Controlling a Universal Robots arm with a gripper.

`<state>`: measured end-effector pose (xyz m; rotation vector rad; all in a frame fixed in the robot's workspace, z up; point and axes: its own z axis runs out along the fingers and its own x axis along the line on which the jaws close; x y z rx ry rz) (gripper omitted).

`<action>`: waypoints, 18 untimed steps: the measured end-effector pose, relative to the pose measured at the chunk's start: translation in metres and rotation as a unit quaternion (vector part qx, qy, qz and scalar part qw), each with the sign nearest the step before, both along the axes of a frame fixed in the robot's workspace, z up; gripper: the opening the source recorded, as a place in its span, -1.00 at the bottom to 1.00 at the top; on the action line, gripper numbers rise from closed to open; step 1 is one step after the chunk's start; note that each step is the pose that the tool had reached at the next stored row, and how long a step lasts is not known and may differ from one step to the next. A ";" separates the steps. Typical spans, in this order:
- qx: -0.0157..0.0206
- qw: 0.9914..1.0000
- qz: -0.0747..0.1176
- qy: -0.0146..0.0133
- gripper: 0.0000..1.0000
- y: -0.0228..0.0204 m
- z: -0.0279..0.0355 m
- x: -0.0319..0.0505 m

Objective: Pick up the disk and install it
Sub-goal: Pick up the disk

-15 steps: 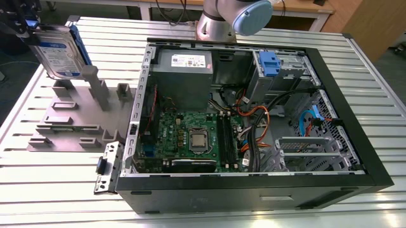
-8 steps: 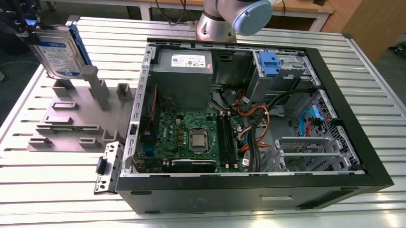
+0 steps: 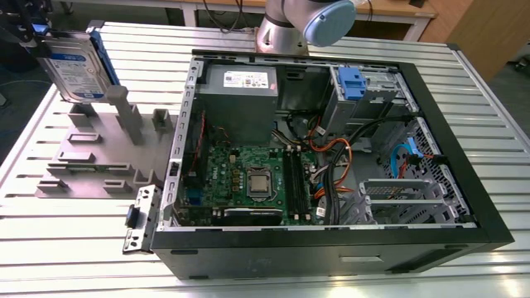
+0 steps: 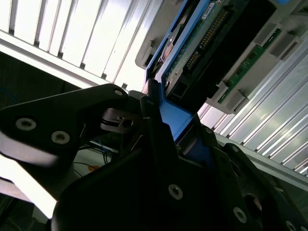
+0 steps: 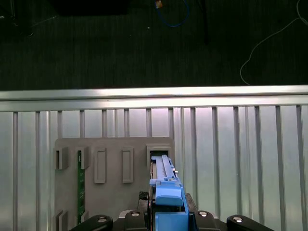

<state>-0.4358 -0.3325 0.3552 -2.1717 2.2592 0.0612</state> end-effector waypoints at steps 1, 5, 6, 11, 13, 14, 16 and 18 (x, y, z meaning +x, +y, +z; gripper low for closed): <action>0.000 1.000 0.000 0.000 -0.26 0.0000 0.0003 0.0000; 0.000 1.000 0.000 0.000 -0.26 0.0000 0.0012 0.0000; 0.000 1.000 0.000 0.000 -0.26 0.0000 0.0014 0.0000; 0.000 1.000 0.000 0.000 -0.26 0.0000 0.0025 0.0000; 0.000 1.000 0.000 0.000 -0.26 0.0000 0.0029 0.0000; 0.000 1.000 0.000 0.000 -0.26 0.0000 0.0031 0.0000; 0.000 1.000 0.000 0.000 -0.26 0.0000 0.0035 0.0000; 0.000 1.000 0.000 0.000 -0.26 0.0000 0.0039 0.0000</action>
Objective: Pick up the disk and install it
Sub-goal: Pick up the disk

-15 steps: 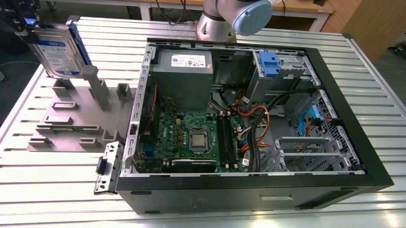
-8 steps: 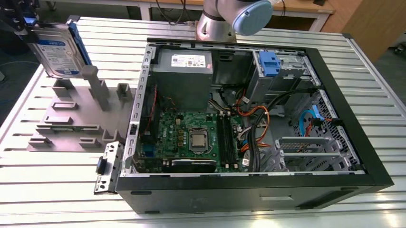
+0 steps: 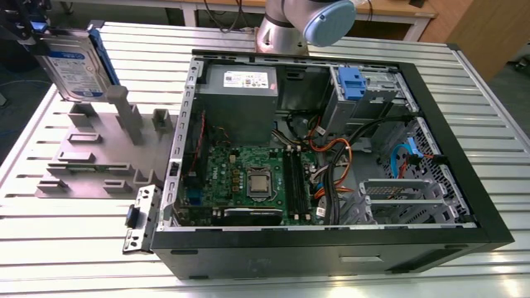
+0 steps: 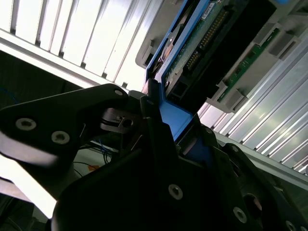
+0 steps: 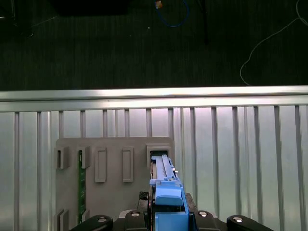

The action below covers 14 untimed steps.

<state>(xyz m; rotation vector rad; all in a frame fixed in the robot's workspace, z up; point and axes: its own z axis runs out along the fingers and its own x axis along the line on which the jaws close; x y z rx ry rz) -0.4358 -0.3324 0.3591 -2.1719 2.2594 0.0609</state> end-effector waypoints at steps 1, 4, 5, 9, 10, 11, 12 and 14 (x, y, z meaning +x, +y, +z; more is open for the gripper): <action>0.000 1.000 0.000 0.000 -0.26 0.0000 0.0002 0.0000; 0.000 1.000 0.000 0.000 -0.26 0.0000 0.0007 0.0000; 0.000 1.000 0.000 0.000 -0.26 0.0000 0.0009 0.0000; 0.000 1.000 0.000 0.000 -0.26 0.0000 0.0018 0.0000; 0.000 1.000 0.000 0.000 -0.26 0.0000 0.0020 0.0000; 0.000 1.000 0.000 0.000 -0.26 0.0000 0.0022 0.0000; 0.000 1.000 0.000 0.000 -0.26 0.0000 0.0024 0.0000; 0.000 1.000 0.000 0.000 -0.26 0.0000 0.0028 0.0000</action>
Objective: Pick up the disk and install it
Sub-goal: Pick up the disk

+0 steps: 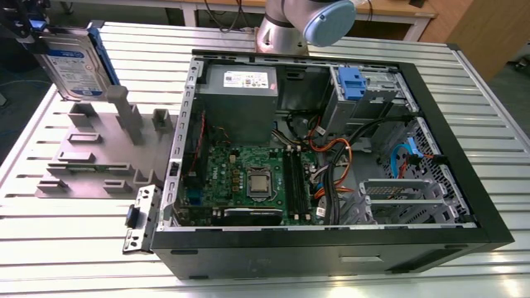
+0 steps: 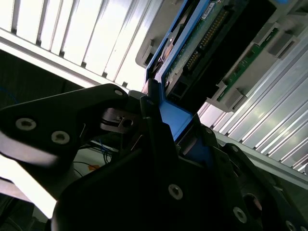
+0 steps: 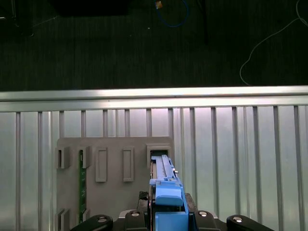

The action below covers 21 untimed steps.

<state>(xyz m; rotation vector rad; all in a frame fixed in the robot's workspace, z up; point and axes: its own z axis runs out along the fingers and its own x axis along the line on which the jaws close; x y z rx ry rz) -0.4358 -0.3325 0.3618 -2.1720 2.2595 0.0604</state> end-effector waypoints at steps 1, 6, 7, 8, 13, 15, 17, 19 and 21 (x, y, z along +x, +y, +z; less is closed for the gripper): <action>0.000 1.000 0.000 0.000 -0.26 0.0000 0.0002 0.0000; 0.000 1.000 0.000 0.000 -0.26 0.0000 0.0012 0.0000; 0.000 1.000 0.000 0.000 -0.26 0.0000 0.0014 0.0000; 0.000 1.000 0.000 0.000 -0.26 0.0000 0.0017 0.0000; -0.001 1.000 0.000 0.000 -0.26 0.0000 0.0060 0.0000; -0.001 1.000 0.000 0.000 -0.26 0.0000 0.0076 0.0000; -0.001 1.000 0.000 0.000 -0.26 0.0000 0.0092 0.0000; -0.001 1.000 0.000 0.000 -0.26 0.0000 0.0105 0.0000; -0.001 1.000 0.000 0.000 -0.26 0.0000 0.0115 0.0000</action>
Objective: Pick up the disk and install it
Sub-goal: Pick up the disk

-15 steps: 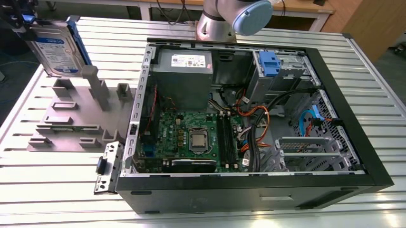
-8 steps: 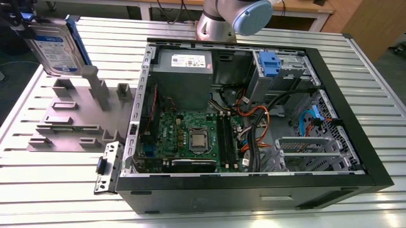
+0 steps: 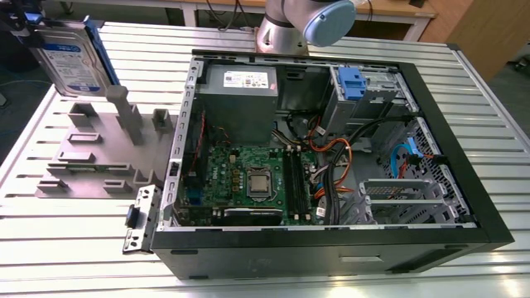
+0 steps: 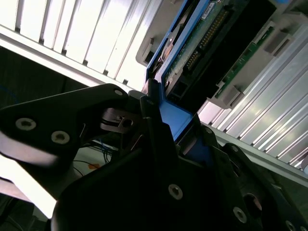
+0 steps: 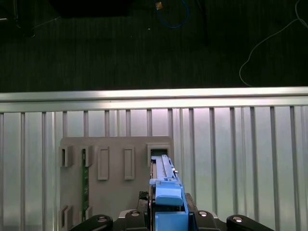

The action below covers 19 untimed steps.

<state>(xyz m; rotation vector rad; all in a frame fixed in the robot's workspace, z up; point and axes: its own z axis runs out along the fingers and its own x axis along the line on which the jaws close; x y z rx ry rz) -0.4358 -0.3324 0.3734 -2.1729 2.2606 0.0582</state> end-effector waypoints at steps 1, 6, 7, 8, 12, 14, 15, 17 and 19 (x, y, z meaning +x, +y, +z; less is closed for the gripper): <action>0.000 1.000 0.000 0.000 -0.26 0.0000 0.0005 0.0000; 0.000 1.000 0.000 0.000 -0.26 0.0000 0.0023 0.0000; 0.000 1.000 0.000 0.000 -0.26 0.0000 0.0023 0.0001; 0.000 1.000 0.000 0.000 -0.26 0.0000 0.0023 0.0000; 0.000 1.000 0.000 0.000 -0.26 0.0000 0.0024 0.0000; 0.000 1.000 0.000 0.000 -0.26 0.0000 0.0024 0.0000; 0.000 1.000 0.000 0.000 -0.26 0.0000 0.0025 0.0000; 0.000 1.000 0.000 0.000 -0.26 0.0000 0.0032 0.0000; 0.000 1.000 0.000 0.000 -0.26 0.0000 0.0045 0.0000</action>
